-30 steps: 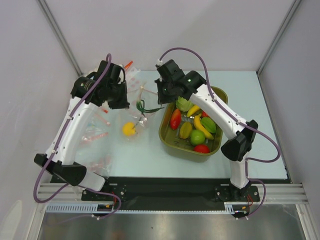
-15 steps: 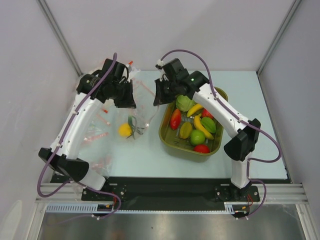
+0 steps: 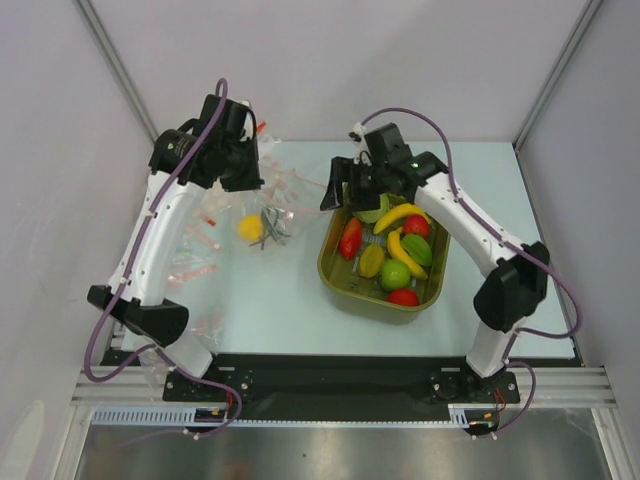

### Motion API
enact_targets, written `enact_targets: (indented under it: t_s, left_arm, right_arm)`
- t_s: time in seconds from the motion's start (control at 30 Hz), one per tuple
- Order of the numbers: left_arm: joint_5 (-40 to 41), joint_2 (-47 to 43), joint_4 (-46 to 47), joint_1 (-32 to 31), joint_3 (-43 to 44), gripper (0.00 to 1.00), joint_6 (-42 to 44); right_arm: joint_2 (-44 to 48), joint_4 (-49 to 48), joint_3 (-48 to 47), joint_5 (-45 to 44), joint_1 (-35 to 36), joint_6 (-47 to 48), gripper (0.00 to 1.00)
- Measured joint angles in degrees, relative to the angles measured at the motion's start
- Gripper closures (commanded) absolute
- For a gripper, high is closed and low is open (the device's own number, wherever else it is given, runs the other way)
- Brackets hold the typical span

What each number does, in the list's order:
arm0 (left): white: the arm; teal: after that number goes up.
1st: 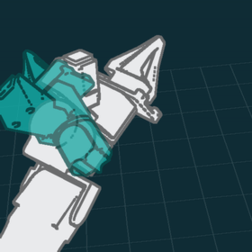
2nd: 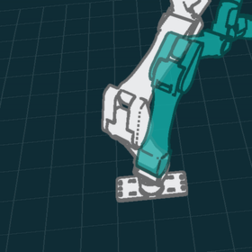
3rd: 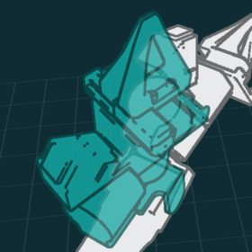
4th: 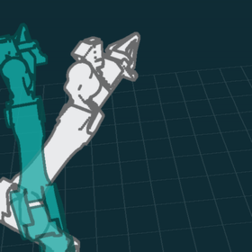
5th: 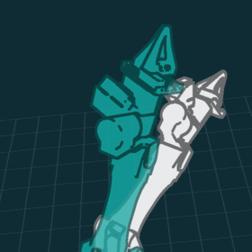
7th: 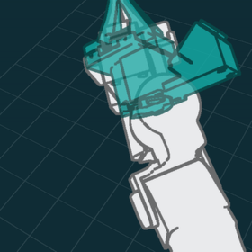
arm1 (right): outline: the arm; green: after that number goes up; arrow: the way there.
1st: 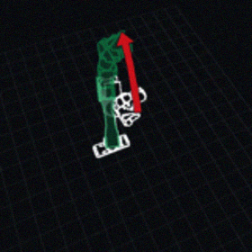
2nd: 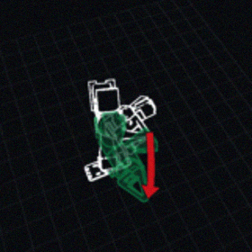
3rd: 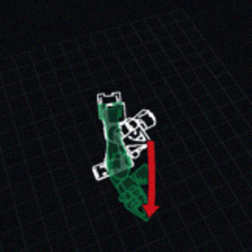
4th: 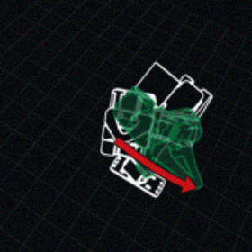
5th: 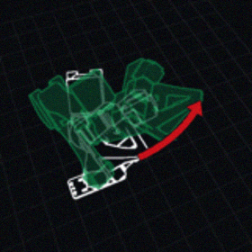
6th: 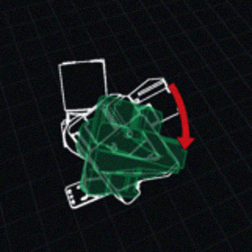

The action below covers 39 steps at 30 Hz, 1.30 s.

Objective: Place the food in the zip-top bag and seal the zipper
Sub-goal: Adjust the zipper food storage bag at the center of the board.

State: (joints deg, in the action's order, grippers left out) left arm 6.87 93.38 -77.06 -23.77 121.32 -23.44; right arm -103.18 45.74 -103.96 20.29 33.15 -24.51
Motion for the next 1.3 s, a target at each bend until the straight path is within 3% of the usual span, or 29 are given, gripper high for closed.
enact_targets:
  t_s: [0.17,0.37,0.67,0.87,1.0,1.17,1.3]
  left_arm:
    - [-3.08,-0.57,4.31,-0.5,-7.39,1.0,0.07]
    - [-7.54,-0.72,10.97,-0.66,-16.55,1.0,0.09]
    - [-5.75,2.08,10.71,-1.25,-11.32,1.0,0.74]
    - [-1.95,2.36,8.61,1.07,-10.38,1.0,1.09]
    - [-0.74,2.58,7.56,2.21,-9.31,1.0,1.68]
    - [5.2,2.47,6.43,2.12,-5.44,1.0,3.06]
    - [11.02,2.16,5.31,2.16,-5.31,0.99,4.2]
  right_arm:
    - [11.13,-8.81,13.18,1.68,-6.03,-2.4,0.12]
    - [14.78,-11.39,17.33,-1.77,-11.47,-2.89,0.08]
    - [10.73,-13.57,18.53,-4.39,-11.87,-2.93,0.01]
    - [10.82,-21.2,18.99,7.67,-11.32,-1.7,0.0]
    - [8.52,-21.11,13.2,15.52,-7.91,0.2,0.0]
    - [8.39,-24.39,11.78,18.97,-4.9,-1.53,0.0]
    - [10.1,-26.38,14.82,16.61,-8.37,-4.13,0.0]
